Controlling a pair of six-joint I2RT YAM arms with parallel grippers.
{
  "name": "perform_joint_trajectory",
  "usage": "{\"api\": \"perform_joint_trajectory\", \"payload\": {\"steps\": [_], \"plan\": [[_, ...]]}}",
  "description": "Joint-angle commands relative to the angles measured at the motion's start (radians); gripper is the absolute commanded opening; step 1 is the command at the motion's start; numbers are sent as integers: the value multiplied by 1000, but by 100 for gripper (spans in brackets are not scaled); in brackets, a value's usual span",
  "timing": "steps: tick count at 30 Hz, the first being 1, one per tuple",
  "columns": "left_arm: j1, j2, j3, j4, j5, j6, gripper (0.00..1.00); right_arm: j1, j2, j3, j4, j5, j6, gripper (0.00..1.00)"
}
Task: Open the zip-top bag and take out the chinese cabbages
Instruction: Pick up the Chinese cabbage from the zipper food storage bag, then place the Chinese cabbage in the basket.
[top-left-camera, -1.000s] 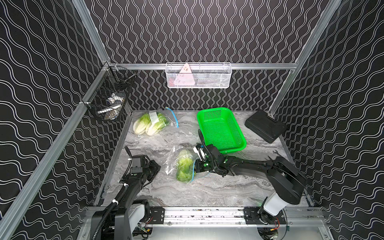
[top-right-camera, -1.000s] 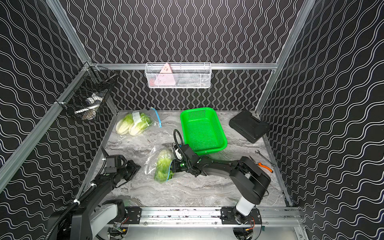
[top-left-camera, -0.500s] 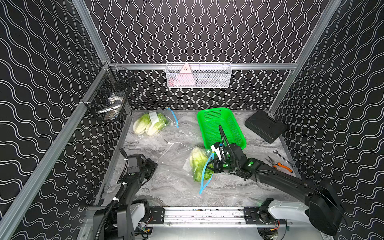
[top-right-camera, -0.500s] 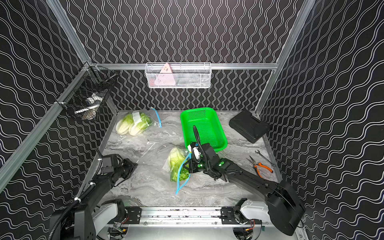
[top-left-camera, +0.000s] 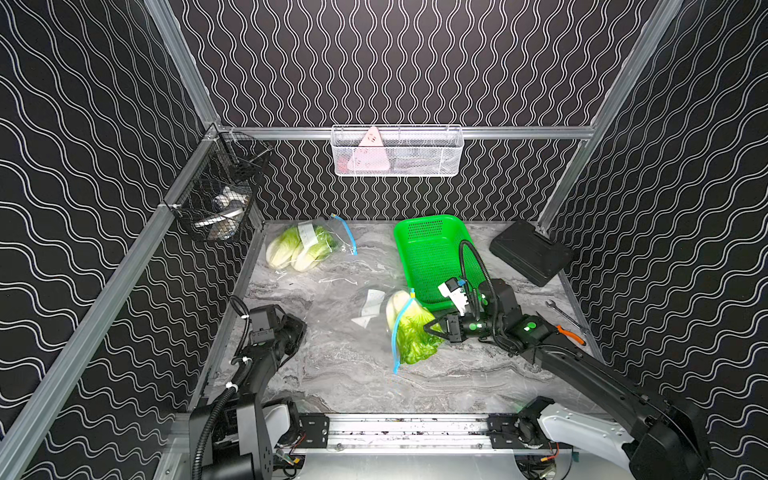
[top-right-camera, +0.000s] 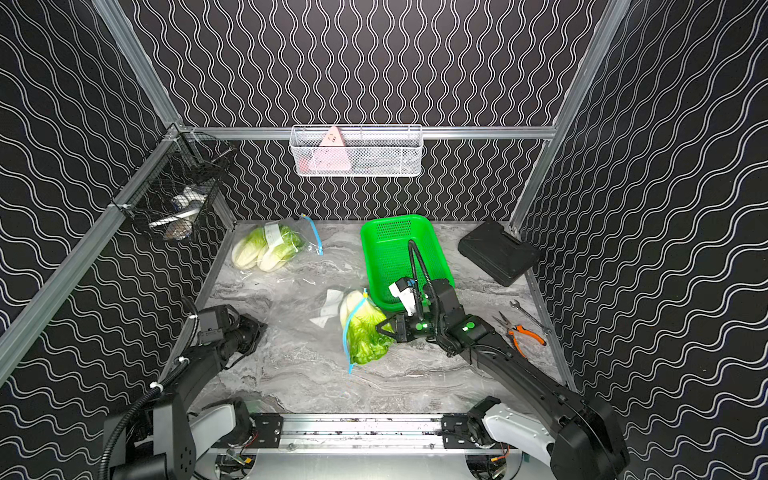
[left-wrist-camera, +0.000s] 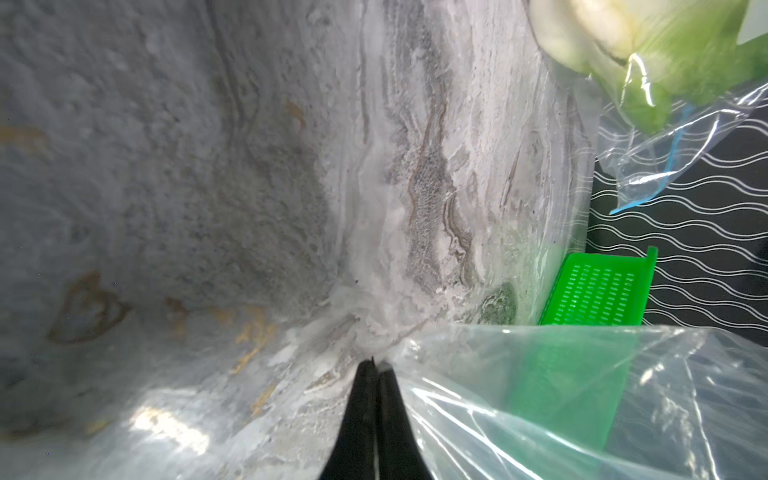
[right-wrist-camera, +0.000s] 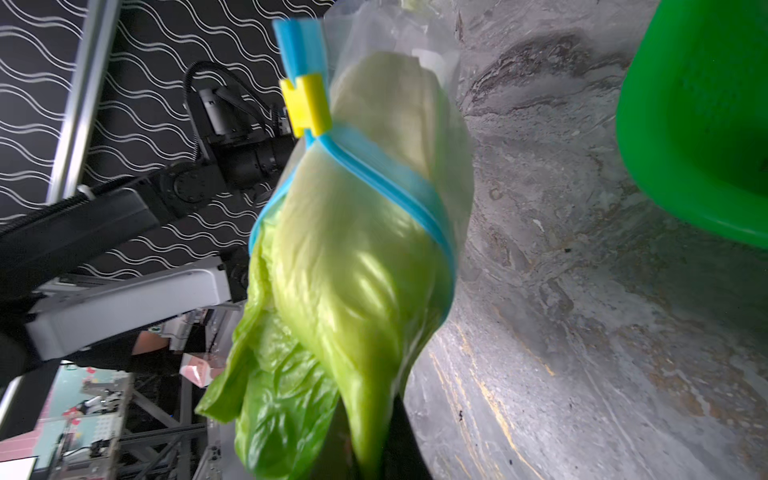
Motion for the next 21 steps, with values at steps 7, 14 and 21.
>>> {"api": "perform_joint_trajectory", "payload": {"steps": [7, 14, 21], "plan": [[71, -8, 19, 51, -84, -67, 0, -59, -71, 134, -288, -78, -175, 0], [82, -4, 70, 15, -61, -18, 0, -62, -127, 206, -359, 284, -138, 0], [81, -30, 77, -37, -44, 26, 0, -94, 115, 354, -154, 604, -65, 0]]}}
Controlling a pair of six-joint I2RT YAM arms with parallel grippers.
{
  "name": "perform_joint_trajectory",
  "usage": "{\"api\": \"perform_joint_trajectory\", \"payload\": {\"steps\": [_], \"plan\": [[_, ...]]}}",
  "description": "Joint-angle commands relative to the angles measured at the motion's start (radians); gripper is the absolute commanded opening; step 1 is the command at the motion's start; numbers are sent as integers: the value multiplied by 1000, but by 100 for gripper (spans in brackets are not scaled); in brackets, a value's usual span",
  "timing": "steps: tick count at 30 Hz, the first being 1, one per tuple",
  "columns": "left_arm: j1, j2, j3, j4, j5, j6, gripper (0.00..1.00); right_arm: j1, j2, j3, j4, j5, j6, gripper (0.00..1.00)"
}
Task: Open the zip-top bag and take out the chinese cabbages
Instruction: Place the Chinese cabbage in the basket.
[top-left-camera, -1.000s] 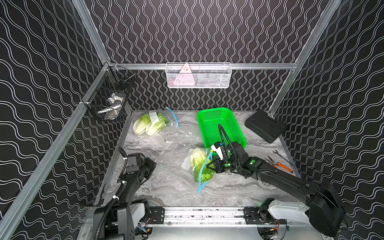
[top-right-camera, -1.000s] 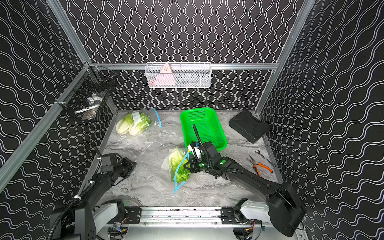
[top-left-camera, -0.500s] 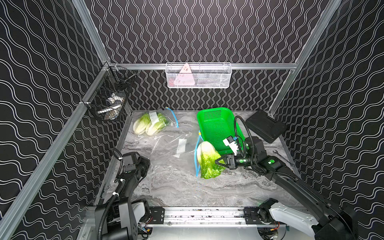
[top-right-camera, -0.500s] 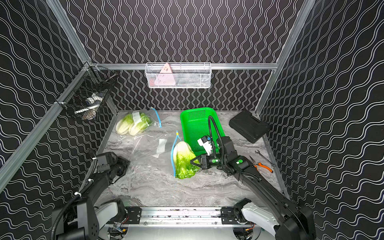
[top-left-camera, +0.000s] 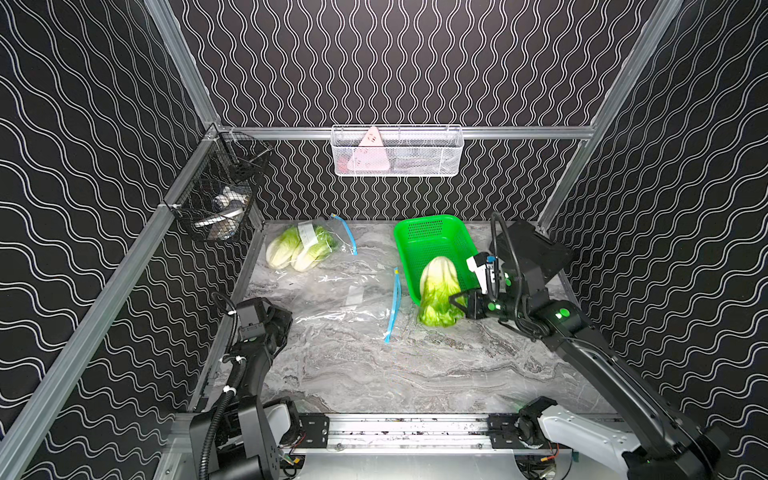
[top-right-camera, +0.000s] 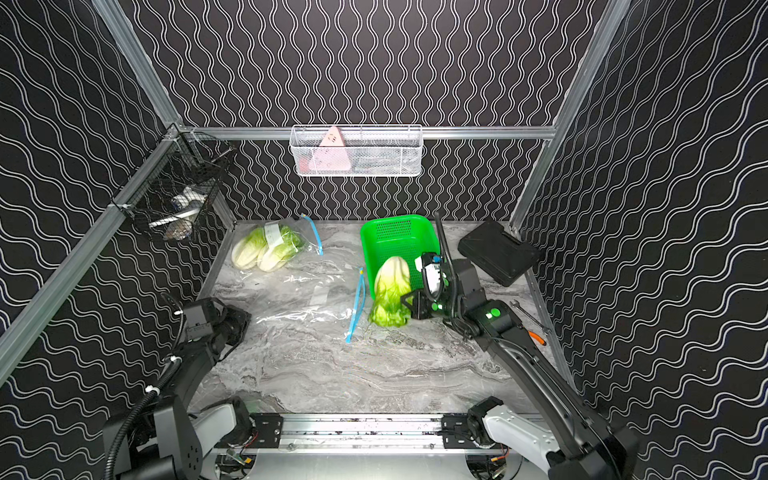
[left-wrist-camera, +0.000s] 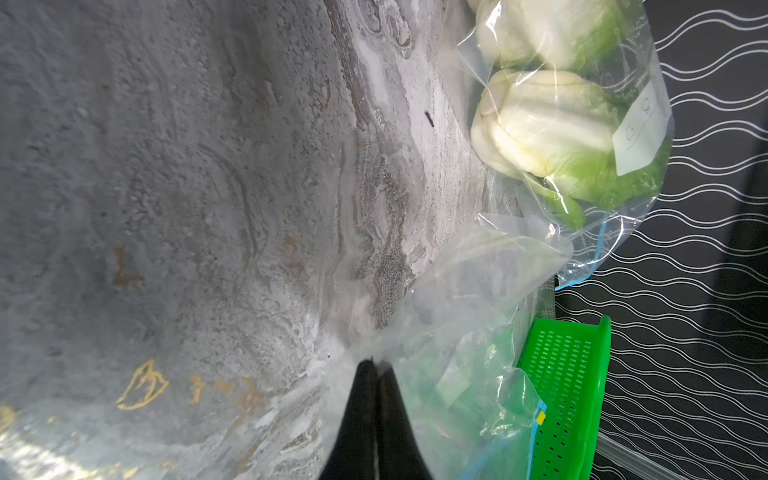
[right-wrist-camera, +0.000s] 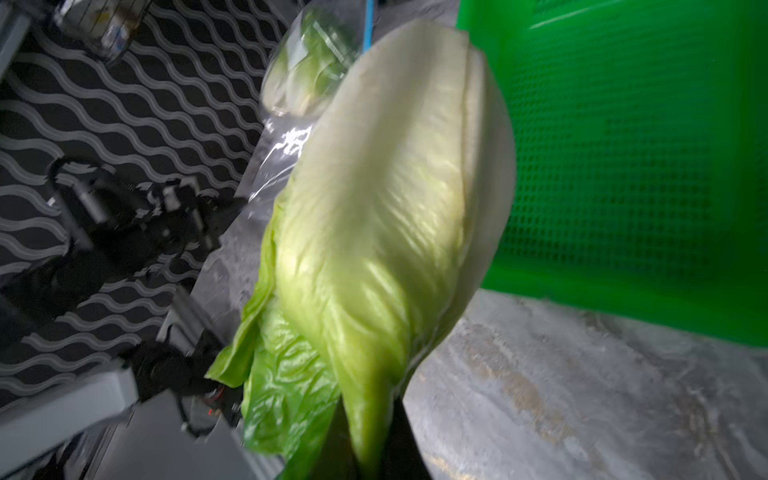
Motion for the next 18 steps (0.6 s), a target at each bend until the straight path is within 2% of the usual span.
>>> {"api": "perform_joint_trajectory", "payload": {"steps": [1, 10, 13, 18], "plan": [[2, -10, 2, -25, 20, 36, 0, -9, 143, 85, 165, 191, 36, 0], [-1, -18, -22, -38, 68, 55, 0, -139, 617, 384, 330, 185, 146, 0], [-1, -21, -27, -30, 74, 46, 0, -168, 736, 434, 378, 123, 287, 0], [-5, -21, -25, -25, 71, 40, 0, -165, 845, 426, 559, 158, 478, 0]]}}
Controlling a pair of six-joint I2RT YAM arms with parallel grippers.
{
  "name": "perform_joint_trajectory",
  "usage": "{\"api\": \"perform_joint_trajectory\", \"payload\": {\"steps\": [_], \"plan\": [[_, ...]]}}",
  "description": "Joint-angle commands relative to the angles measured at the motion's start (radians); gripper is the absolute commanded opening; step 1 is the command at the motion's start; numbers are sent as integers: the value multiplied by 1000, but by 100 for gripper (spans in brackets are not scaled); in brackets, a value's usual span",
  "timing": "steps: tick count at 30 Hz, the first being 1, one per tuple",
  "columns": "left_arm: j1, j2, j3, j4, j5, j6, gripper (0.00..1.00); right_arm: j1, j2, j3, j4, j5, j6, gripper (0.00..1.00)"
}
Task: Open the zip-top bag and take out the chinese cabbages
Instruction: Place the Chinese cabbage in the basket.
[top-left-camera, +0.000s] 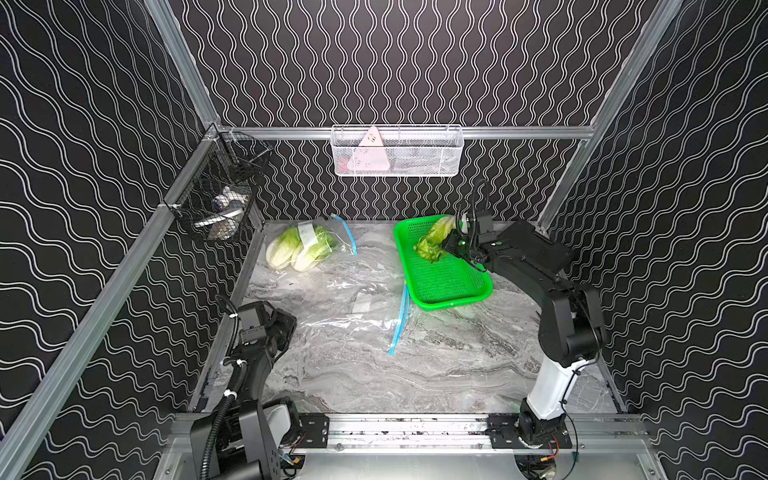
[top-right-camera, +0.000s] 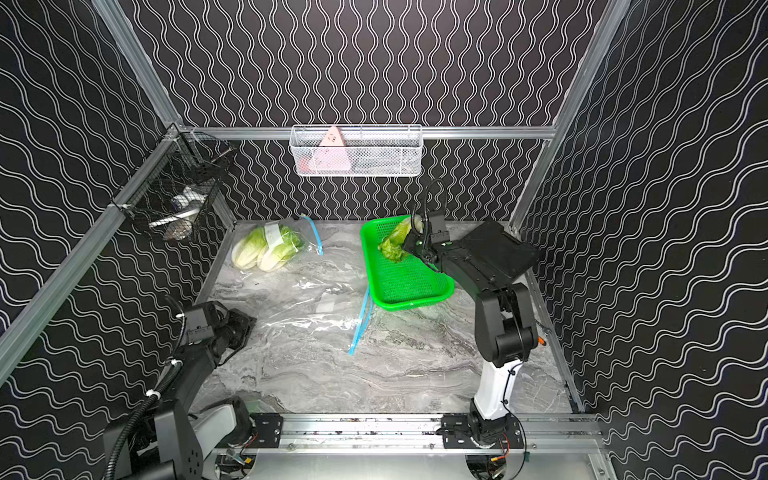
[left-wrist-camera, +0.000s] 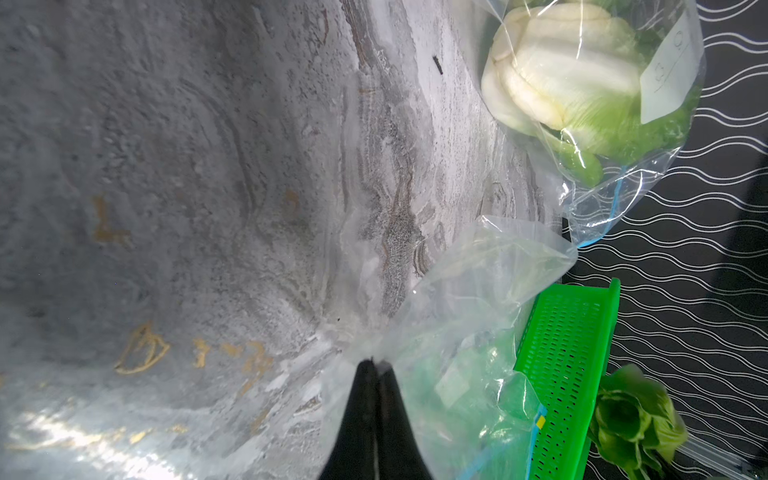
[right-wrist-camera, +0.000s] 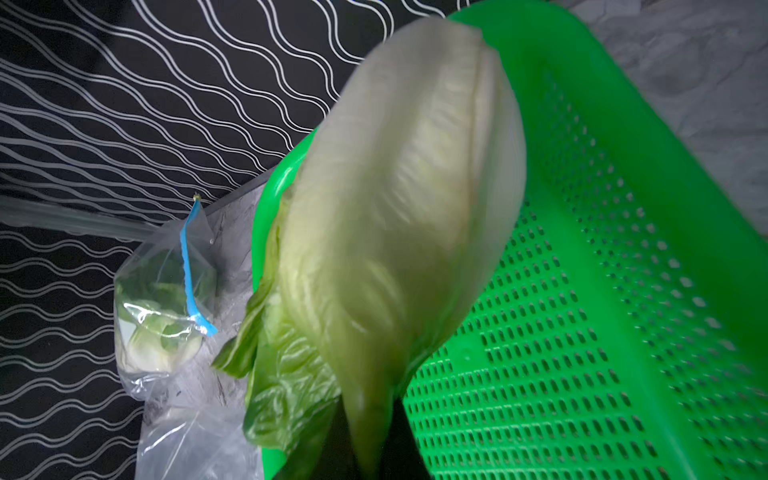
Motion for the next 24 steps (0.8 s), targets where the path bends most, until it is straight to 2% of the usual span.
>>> {"api": "perform_joint_trajectory", "payload": {"steps": [1, 9, 12, 13, 15, 18, 21, 24], "plan": [[-2, -5, 0, 9, 5, -1, 0, 4, 53, 6, 190, 24, 180, 0], [-8, -32, -16, -2, 3, -8, 0, 1, 228, 63, 273, 84, 331, 0], [-9, -36, -17, -6, 3, -6, 0, 1, 266, 100, 272, 94, 341, 0], [-10, -35, -17, -7, 4, -6, 0, 2, 279, 113, 267, 82, 350, 8], [-10, -38, -17, -10, 4, -6, 0, 0, 277, 106, 277, 78, 346, 36], [-10, -41, -17, -9, 2, -6, 0, 1, 227, 52, 285, 82, 310, 60], [-10, -40, -12, -8, 0, -1, 0, 2, 139, -22, 277, 80, 252, 74], [-18, -40, -3, -12, -13, 10, 0, 3, 27, -101, 250, 62, 193, 79]]}}
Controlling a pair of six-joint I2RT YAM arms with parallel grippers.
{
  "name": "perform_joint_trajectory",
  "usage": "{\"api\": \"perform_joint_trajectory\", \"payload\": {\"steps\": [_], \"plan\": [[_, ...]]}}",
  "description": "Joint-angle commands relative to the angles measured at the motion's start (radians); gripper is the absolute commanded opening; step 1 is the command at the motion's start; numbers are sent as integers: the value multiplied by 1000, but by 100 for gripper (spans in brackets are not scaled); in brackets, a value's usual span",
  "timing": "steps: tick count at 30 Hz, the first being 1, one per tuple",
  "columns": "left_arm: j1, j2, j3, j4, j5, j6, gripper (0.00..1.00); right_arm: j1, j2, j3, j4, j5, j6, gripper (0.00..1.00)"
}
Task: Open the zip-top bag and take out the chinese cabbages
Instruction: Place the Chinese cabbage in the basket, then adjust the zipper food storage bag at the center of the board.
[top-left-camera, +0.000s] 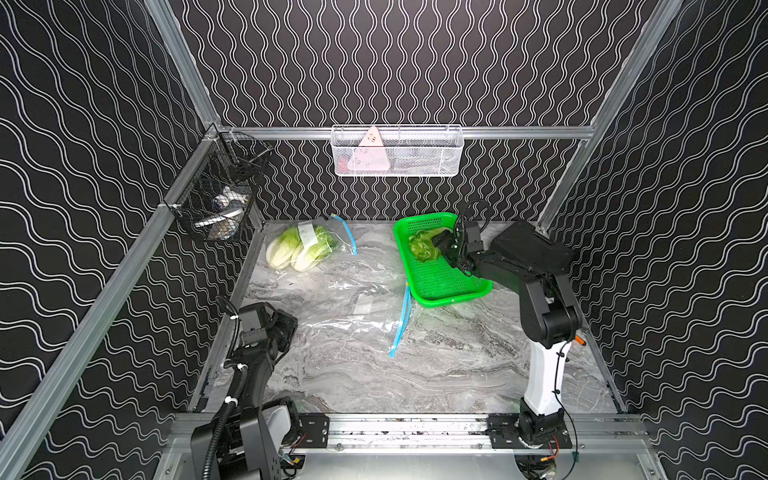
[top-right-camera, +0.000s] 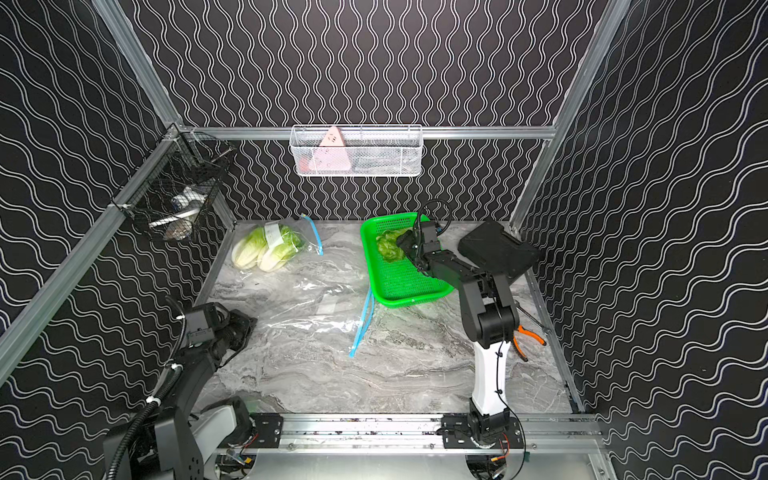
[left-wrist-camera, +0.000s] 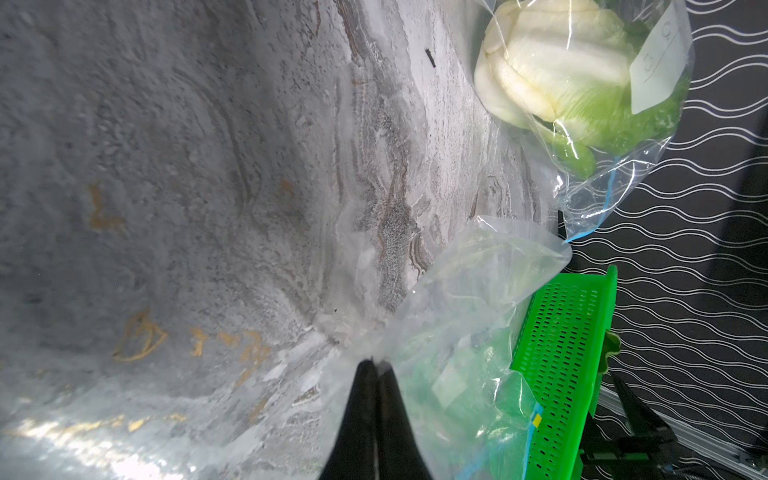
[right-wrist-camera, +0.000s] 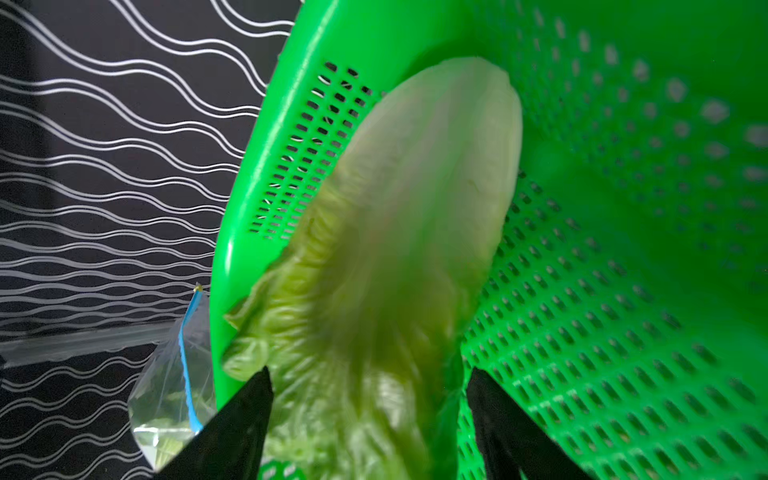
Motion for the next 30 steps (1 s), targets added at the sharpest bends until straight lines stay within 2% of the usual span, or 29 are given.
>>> {"api": "perform_joint_trajectory", "payload": {"steps": [1, 3, 4, 7, 8, 9, 10, 16, 19, 22, 24, 27, 30], "plan": [[-11, 0, 15, -3, -18, 11, 0, 6, -110, -69, 12, -4, -86, 79], [-21, 9, 31, -3, -30, 9, 0, 7, -192, -134, -6, -2, -123, 80], [-23, 14, 36, 0, -30, 6, 7, 9, -227, -166, -5, 4, -135, 80], [-22, 18, 59, -14, -28, 11, 55, 8, -344, -254, 0, 21, -181, 80], [-19, 15, 77, -39, -43, 25, 76, 8, -384, -306, -2, 24, -202, 80], [-13, 11, 95, -72, -64, 44, 91, 10, -423, -330, -10, 27, -223, 80], [-7, 9, 111, -98, -78, 55, 99, 9, -453, -348, -17, 29, -239, 80], [36, -6, 233, -232, -184, 187, 99, 37, -598, -399, -97, 35, -365, 80], [-13, -31, 299, -268, -242, 255, 99, 59, -639, -417, -117, 39, -410, 80], [-152, -18, 359, -277, -312, 282, 99, 68, -671, -431, -124, 25, -424, 81], [-293, 28, 397, -252, -361, 271, 99, 69, -694, -449, -120, 12, -423, 80], [-514, 144, 455, -212, -415, 226, 99, 70, -729, -468, -120, 2, -421, 80], [-691, 282, 484, -126, -460, 162, 99, 72, -764, -479, -139, 4, -430, 81]]}}
